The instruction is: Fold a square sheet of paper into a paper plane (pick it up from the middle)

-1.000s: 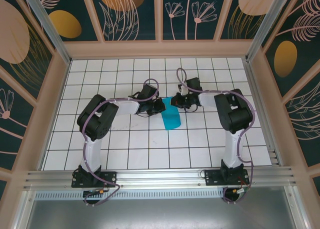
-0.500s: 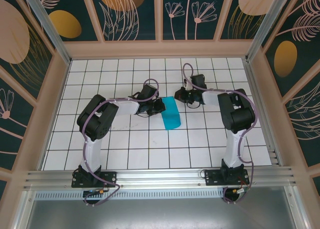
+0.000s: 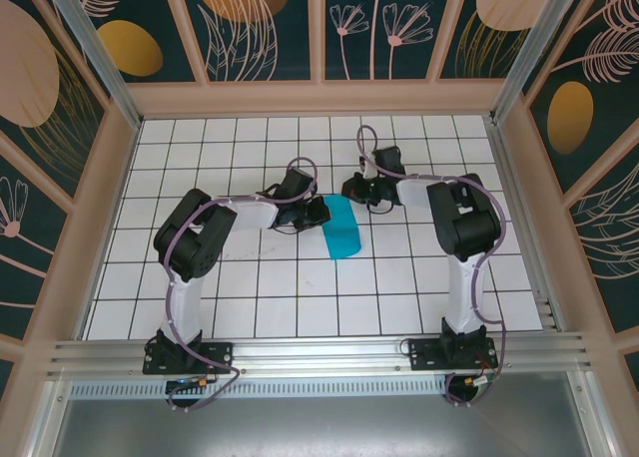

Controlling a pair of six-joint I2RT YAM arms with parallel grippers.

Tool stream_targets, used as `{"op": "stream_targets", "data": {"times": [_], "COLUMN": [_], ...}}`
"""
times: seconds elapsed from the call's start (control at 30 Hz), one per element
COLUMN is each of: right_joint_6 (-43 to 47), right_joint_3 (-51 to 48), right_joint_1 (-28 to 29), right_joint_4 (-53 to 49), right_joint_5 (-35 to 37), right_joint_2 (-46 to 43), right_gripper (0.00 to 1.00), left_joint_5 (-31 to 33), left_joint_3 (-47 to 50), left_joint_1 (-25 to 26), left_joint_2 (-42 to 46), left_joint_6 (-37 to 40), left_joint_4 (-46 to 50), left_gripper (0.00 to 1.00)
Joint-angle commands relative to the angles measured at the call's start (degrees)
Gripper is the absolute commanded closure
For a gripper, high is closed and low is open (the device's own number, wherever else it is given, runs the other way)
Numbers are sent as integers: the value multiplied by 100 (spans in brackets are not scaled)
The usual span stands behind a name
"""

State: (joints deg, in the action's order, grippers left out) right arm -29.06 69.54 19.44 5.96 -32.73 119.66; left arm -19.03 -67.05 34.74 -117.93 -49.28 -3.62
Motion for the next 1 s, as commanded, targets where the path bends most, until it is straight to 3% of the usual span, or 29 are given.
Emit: {"op": "stream_targets", "data": {"times": [0.0,0.27,0.67,0.97], "right_joint_6": [23,-2,30,189], "right_joint_3": [276,451,-1256,-2130], "right_joint_1": [-150,-236,310,490], "right_joint_4": [-289,-370,-635,-1066], "right_joint_5": [343,775,-328,-385], "right_joint_2": [191,-141,-1585,-1991], "right_gripper": [100,100,100,100], "left_joint_5": [847,838,899,897], "left_joint_3": [480,508,508,500], "left_joint_1": [-7,-15,-3,-7], "left_joint_2": [-740,-729,-738,-789], "left_joint_6": [199,197,153,110], "left_joint_4": [1153,1135,1082,1023], "left_gripper": [92,92,93,93]}}
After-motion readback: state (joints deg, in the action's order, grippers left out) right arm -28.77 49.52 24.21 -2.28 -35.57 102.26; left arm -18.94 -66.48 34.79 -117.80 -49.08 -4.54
